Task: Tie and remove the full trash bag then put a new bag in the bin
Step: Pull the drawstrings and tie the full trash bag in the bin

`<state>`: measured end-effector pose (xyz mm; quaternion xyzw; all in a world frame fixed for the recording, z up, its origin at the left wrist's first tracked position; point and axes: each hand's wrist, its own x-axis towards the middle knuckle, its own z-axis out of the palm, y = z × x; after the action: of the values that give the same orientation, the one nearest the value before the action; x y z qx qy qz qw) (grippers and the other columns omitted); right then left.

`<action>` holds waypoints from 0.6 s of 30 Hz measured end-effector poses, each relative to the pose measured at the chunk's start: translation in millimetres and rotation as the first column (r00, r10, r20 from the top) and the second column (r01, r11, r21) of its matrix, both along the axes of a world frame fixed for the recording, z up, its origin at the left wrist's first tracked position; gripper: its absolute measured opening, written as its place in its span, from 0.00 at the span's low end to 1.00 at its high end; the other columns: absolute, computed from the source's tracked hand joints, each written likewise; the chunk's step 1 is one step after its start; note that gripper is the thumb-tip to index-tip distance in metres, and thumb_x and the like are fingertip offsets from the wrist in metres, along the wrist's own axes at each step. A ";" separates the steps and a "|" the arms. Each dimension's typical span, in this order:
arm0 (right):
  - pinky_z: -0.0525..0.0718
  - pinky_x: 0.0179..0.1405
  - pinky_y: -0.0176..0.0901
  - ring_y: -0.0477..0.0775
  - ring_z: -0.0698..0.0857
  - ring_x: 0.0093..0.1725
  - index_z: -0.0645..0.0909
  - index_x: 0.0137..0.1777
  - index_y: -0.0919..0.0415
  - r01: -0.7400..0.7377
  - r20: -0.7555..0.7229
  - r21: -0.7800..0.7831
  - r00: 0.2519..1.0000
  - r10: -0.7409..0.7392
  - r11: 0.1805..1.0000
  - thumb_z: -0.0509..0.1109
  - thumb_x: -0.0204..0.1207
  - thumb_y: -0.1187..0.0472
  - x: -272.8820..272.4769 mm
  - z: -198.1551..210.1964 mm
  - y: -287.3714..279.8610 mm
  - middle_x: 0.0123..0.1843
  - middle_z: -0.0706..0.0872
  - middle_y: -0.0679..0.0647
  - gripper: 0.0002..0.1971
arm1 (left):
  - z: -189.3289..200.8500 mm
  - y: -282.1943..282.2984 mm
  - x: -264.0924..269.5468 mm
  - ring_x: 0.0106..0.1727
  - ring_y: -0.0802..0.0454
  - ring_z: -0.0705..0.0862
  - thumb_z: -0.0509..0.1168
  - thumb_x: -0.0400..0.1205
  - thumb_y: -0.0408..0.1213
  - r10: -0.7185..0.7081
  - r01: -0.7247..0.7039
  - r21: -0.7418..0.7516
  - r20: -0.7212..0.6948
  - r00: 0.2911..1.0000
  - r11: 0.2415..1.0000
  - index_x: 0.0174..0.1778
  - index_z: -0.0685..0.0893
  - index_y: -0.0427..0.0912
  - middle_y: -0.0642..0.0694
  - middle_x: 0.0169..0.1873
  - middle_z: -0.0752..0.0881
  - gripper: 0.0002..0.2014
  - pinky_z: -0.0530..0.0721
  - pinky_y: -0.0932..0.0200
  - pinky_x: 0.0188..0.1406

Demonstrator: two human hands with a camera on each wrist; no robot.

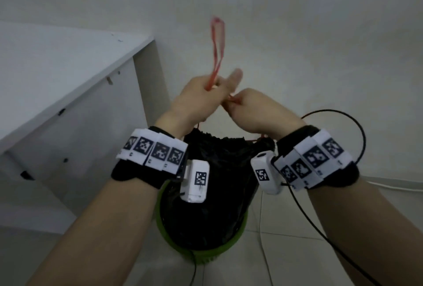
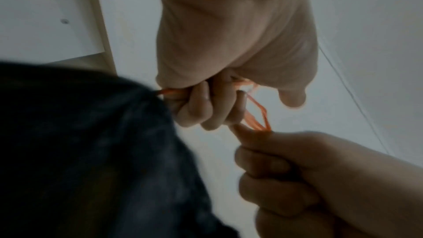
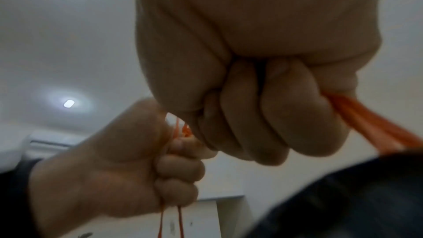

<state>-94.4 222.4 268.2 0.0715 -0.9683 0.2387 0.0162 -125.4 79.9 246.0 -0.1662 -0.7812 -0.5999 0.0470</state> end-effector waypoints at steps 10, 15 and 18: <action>0.67 0.27 0.43 0.51 0.70 0.24 0.86 0.40 0.64 -0.059 -0.056 -0.715 0.998 0.027 0.697 0.70 0.82 0.67 20.3 -54.1 26.3 0.25 0.79 0.53 0.09 | -40.7 -24.6 -7.4 0.18 0.57 0.57 0.63 0.87 0.52 -0.149 0.080 0.232 0.298 0.943 0.969 0.38 0.75 0.43 0.55 0.18 0.64 0.18 0.55 0.64 0.18; 0.73 0.30 0.41 0.48 0.75 0.26 0.82 0.43 0.64 0.054 0.045 -0.995 0.994 -0.098 0.089 0.65 0.83 0.65 17.9 -78.2 47.5 0.31 0.83 0.54 0.08 | -53.2 -32.7 -2.2 0.22 0.54 0.58 0.53 0.84 0.43 -0.241 0.094 0.292 0.523 0.818 0.952 0.41 0.74 0.45 0.47 0.27 0.70 0.10 0.58 0.60 0.25; 0.83 0.38 0.38 0.51 0.86 0.45 0.88 0.45 0.60 0.056 0.059 -0.996 0.998 0.037 0.064 0.75 0.66 0.55 22.9 -94.6 32.6 0.49 0.91 0.54 0.11 | -68.2 -16.6 -1.1 0.20 0.52 0.66 0.53 0.85 0.40 -0.046 0.087 -0.092 0.381 0.924 0.992 0.37 0.74 0.47 0.47 0.29 0.73 0.11 0.64 0.62 0.23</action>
<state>-71.5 255.0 173.5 0.0265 -0.5432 0.8387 0.0291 -126.4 63.3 177.8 -0.0763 -0.8007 -0.5790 -0.1337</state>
